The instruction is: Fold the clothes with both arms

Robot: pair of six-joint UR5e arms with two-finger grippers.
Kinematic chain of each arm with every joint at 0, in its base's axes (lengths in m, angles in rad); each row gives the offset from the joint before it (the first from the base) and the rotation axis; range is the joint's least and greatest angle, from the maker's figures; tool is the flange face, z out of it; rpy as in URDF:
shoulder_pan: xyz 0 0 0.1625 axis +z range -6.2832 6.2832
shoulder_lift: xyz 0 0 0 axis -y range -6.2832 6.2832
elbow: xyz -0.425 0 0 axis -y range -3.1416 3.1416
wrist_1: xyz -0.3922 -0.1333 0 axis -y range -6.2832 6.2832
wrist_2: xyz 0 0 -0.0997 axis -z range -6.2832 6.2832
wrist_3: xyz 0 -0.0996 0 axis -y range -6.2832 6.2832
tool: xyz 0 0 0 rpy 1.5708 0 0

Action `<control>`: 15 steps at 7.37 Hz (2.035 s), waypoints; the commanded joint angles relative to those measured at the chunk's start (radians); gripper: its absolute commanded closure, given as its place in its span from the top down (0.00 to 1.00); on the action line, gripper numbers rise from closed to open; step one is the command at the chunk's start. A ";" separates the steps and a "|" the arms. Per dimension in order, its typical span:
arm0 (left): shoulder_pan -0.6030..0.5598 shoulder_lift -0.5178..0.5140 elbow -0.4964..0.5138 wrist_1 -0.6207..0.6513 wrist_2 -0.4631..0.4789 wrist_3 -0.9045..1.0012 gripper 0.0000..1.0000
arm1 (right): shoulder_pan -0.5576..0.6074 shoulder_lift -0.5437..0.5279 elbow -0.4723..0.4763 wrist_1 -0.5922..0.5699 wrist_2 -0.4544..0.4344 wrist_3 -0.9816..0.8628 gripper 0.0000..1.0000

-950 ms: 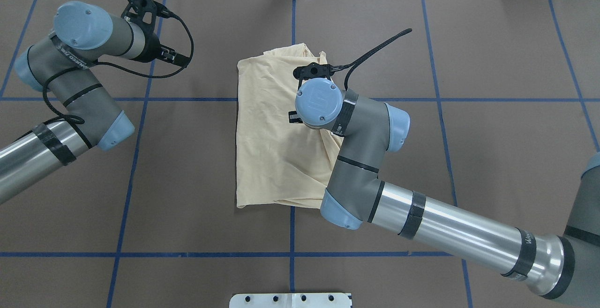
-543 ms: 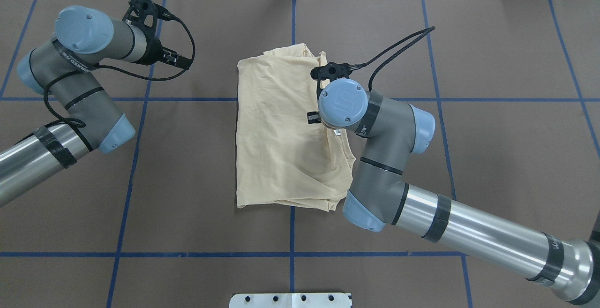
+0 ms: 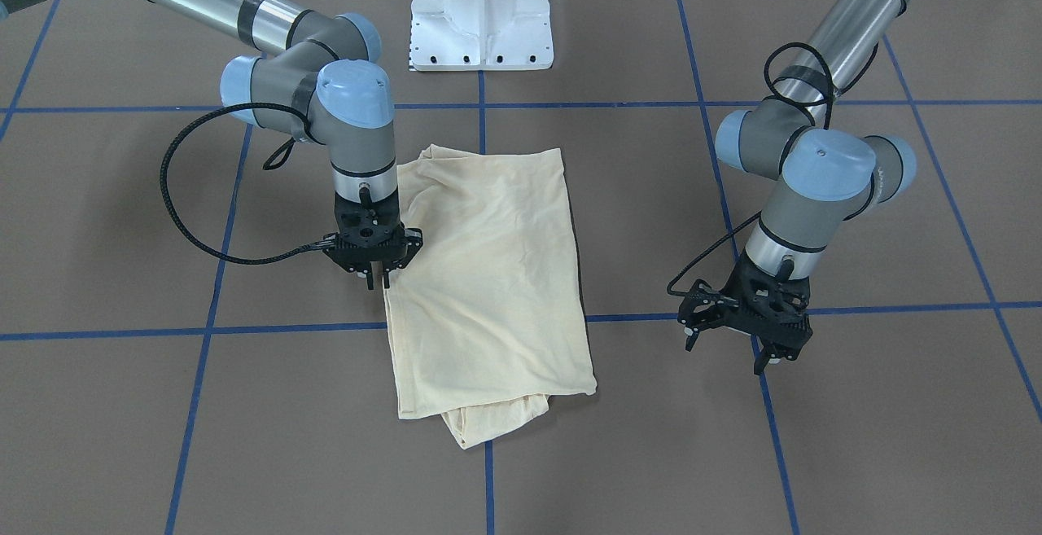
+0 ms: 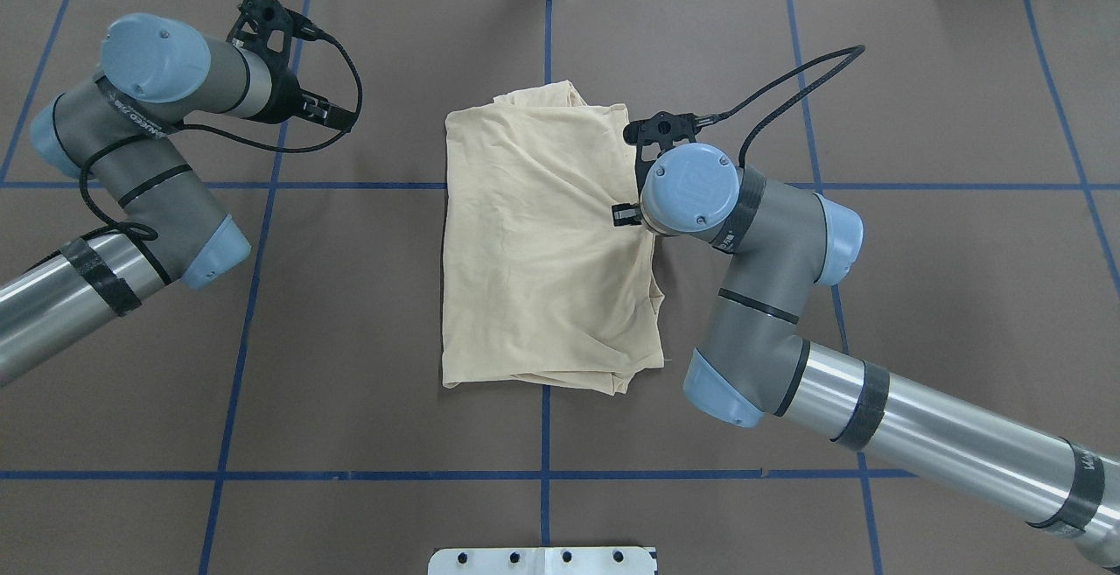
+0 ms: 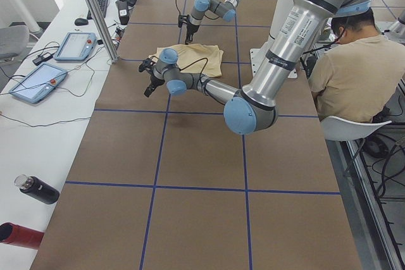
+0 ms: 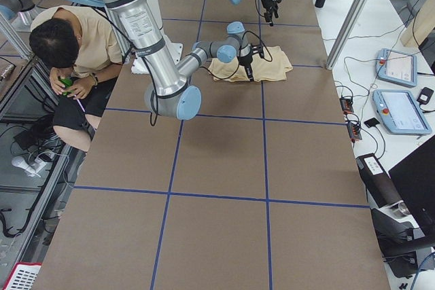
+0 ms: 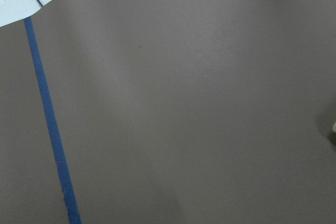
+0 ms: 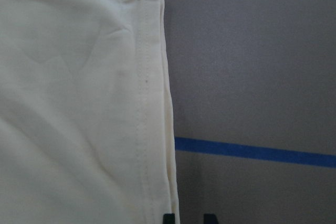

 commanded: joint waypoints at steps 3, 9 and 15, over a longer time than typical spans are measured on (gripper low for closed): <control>0.041 0.003 -0.101 0.015 -0.030 -0.216 1.00 | 0.056 -0.095 0.204 -0.006 0.066 0.040 1.00; 0.446 0.170 -0.475 0.169 0.175 -0.696 1.00 | 0.021 -0.537 0.487 0.315 0.066 0.280 1.00; 0.535 0.150 -0.469 0.213 0.178 -0.765 0.53 | 0.004 -0.533 0.482 0.321 0.058 0.307 1.00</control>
